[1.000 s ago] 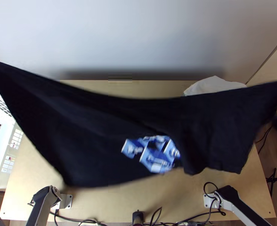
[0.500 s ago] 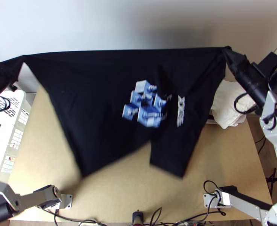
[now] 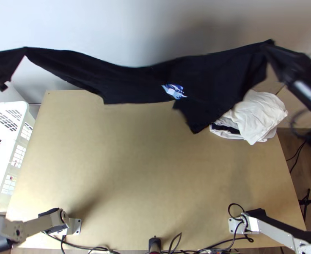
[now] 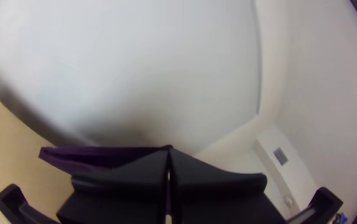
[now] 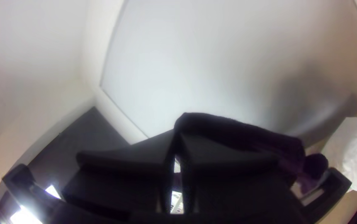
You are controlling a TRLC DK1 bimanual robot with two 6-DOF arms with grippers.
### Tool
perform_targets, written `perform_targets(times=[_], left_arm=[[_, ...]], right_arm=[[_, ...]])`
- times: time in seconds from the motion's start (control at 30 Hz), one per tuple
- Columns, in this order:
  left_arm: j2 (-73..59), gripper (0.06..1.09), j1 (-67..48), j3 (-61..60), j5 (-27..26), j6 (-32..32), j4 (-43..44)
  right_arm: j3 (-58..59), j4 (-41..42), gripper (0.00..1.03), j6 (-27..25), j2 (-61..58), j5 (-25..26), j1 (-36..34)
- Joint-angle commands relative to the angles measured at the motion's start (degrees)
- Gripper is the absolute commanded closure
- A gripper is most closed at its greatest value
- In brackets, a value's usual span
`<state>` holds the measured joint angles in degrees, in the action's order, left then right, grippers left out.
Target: Fold the t-shirt
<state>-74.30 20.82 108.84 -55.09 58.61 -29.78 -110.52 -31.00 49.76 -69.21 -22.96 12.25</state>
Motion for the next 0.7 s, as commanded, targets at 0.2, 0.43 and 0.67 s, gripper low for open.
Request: perform_targets(times=[0.2, 0.43, 0.67], left_arm=[[10.2, 1.05, -7.0, 11.0, -10.3, 1.2, -3.7], [12.3, 1.05, -11.1, 9.0, -10.4, 0.7, -4.0], [15.5, 1.05, -7.3, -20.7, -11.7, -7.4, -1.9]], right_arm=[[-14.5, -5.2, 1.0, 2.8, 6.4, -10.9, 2.9], [-11.4, -6.1, 1.0, 3.8, 8.7, -12.8, 5.2], [24.4, -3.7, 1.0, -0.9, 15.2, -13.1, 0.3]])
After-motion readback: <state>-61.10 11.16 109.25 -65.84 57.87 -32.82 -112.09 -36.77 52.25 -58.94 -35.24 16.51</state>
